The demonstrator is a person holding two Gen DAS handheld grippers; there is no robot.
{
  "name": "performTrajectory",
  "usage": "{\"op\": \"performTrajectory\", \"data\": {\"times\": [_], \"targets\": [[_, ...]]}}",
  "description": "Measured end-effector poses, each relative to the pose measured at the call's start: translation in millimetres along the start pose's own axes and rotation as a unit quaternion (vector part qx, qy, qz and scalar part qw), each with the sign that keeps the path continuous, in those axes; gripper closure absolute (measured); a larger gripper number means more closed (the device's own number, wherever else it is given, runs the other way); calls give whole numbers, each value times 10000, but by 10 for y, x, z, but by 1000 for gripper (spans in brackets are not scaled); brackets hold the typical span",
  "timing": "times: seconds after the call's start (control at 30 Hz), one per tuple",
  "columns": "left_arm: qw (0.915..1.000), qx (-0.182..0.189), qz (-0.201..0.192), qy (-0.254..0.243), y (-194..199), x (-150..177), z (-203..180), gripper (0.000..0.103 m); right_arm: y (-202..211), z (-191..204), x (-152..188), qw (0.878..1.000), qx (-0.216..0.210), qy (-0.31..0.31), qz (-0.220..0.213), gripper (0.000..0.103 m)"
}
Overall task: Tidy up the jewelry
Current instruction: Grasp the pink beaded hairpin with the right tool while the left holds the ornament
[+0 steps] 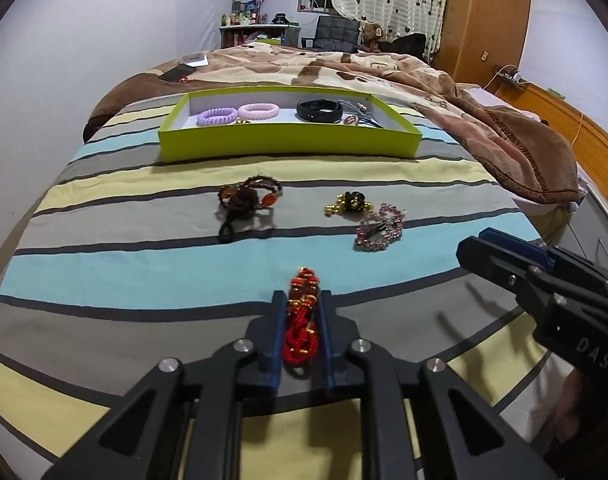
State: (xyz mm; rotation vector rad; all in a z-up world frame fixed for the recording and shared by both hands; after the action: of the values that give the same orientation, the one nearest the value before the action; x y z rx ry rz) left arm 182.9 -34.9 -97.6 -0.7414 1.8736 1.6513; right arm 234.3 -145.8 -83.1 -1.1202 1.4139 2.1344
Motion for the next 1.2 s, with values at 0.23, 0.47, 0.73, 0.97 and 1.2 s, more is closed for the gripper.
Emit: {"op": "performTrajectory", "data": {"times": [0.23,0.47,0.73,0.97,1.2], "targets": [[10000,39,-47,21,67,5,94,88,-139,88,-55,9994,-127,-274,167,68],[9997,-45,-132,203,133,-25,300,88,-384,149,-52,9965,-144,-698,439,67],[9992,-45,-183,358,159,-53,472,88,-582,211,-116,9929,-61,-1073,519,58],[9991,11,-192,389,138,-62,490,88,-695,235,-163,9940,232,-876,615,58],[9991,42,-226,357,152,-91,475,88,-699,144,-156,9933,570,-743,675,79]]}}
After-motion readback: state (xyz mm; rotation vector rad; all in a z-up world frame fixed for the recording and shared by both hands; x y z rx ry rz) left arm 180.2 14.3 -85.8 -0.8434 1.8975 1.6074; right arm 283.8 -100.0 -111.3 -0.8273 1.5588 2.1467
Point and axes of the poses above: each gripper's, at about its wrist camera, not at the fingertips, and y roughly against the way its jaws point, z to its left, x to its underside, the point moved 10 cm from there along -y, roughly the way its jaws point, and after that the axes turned 3 degrees about -z, right-handed, at the moved point
